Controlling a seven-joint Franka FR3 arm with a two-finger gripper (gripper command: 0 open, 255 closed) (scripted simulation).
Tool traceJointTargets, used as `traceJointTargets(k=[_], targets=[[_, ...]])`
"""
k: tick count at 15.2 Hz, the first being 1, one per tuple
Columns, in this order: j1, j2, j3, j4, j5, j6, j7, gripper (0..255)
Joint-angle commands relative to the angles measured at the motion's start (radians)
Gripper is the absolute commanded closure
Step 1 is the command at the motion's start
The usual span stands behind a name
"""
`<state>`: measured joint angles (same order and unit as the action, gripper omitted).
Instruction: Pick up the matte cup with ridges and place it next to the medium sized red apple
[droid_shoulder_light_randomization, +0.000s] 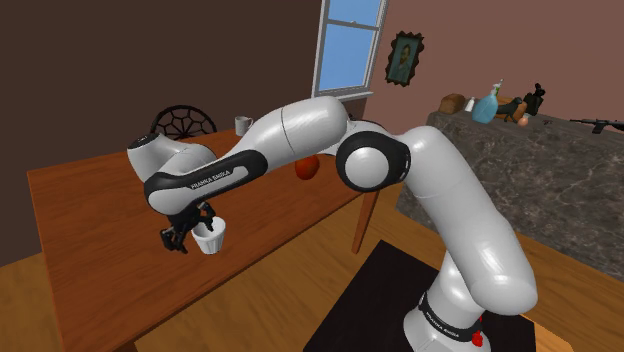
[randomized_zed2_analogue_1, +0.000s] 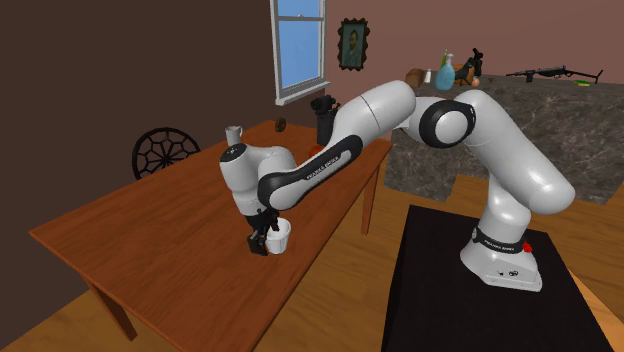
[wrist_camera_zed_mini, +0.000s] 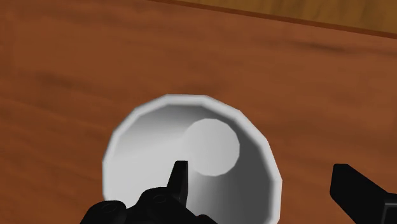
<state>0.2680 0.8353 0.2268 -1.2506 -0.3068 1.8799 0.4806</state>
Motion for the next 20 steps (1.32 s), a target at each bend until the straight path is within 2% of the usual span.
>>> traceJointTargets(k=[1, 2, 11, 20], targets=[[0.0, 0.0, 0.0, 0.0, 0.0, 0.0, 0.0, 0], [0.0, 0.0, 0.0, 0.0, 0.0, 0.0, 0.0, 255], [0.0, 0.0, 0.0, 0.0, 0.0, 0.0, 0.0, 255], [-0.001, -0.052, 0.008, 0.033, 0.012, -0.083, -0.015, 255]])
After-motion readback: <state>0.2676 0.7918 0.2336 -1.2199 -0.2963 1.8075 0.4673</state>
